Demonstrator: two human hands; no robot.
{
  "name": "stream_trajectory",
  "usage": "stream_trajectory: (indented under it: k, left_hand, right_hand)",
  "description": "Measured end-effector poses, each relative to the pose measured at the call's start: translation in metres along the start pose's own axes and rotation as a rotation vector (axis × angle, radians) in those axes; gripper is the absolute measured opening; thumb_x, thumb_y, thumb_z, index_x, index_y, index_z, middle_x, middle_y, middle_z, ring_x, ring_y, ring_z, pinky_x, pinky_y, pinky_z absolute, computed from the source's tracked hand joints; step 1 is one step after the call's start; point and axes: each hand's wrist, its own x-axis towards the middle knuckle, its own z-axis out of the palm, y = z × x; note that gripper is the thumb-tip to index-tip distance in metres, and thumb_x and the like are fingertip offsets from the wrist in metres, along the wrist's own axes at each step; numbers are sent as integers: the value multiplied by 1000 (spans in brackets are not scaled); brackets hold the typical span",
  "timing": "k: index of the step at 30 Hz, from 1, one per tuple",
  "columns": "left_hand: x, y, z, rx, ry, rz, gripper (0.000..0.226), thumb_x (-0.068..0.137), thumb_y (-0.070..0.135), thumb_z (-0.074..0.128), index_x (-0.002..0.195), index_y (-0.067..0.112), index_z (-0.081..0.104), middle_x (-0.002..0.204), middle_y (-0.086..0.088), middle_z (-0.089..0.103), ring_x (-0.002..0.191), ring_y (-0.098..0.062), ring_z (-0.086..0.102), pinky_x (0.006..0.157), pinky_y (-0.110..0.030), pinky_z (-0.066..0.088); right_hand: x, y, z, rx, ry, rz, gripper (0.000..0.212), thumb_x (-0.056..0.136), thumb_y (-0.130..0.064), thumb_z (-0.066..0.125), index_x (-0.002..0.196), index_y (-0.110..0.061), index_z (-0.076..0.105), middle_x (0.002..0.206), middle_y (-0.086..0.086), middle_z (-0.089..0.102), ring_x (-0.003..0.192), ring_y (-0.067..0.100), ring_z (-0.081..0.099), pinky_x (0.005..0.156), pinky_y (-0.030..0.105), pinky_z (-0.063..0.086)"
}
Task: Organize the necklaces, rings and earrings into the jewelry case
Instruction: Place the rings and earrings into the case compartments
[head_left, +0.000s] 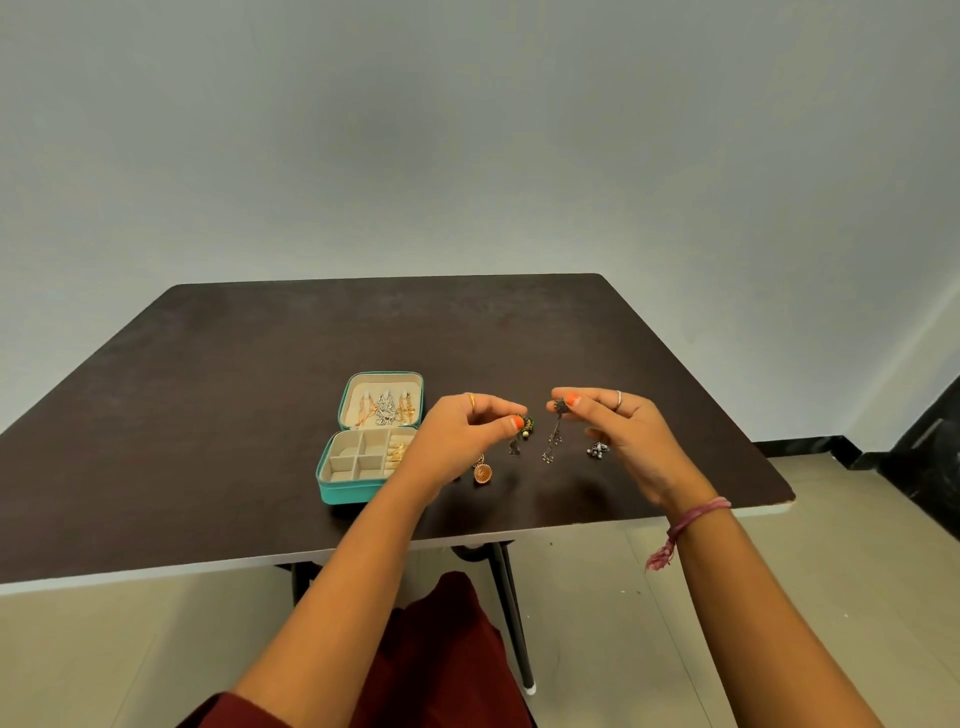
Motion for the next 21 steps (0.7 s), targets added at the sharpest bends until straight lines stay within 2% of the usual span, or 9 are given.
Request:
stream_trajectory:
  k: [3,8,13,16,21]
  left_hand:
    - [1,-3,3,51,-1,2,15,86,21,69,101,22,72,93,8,71,90,-6,64,75,-19,46]
    - [2,-5,4,121,-2,17,6,83,23,72,86,29,70,88,5,72,87,-9,66,80,-25,52]
    - [1,-7,6,161,-32,7,7,84,23,71,83,29,69,84,3,72,84,-9,66,73,-23,51]
    - [2,-9,9,185,-51,-7,8,84,22,71,83,30,69,86,1,73,87,-14,67,77,-31,55]
    - [6,-14,12,243,-59,-31,7,86,22,69,85,29,70,86,1,72,87,-16,66,77,-30,54]
  right_hand:
    - [0,4,0,-46,-14,1,23,93,-31,56,106,-25,73,101,-9,73,104,8,63,90,31,46]
    - [-1,6,4,-75,-52,-1,24,94,-32,54,105,-23,73,101,-11,73,99,-2,63,77,15,41]
    - [0,11,6,-102,-79,25,23,92,-33,55,101,-23,73,94,-17,72,92,-14,60,72,7,41]
    - [1,15,5,-112,-113,25,23,92,-34,55,99,-22,74,94,-15,73,95,-12,61,71,0,42]
    - [3,22,5,-131,-147,15,22,93,-29,56,93,-18,76,95,-9,74,97,-6,63,76,0,42]
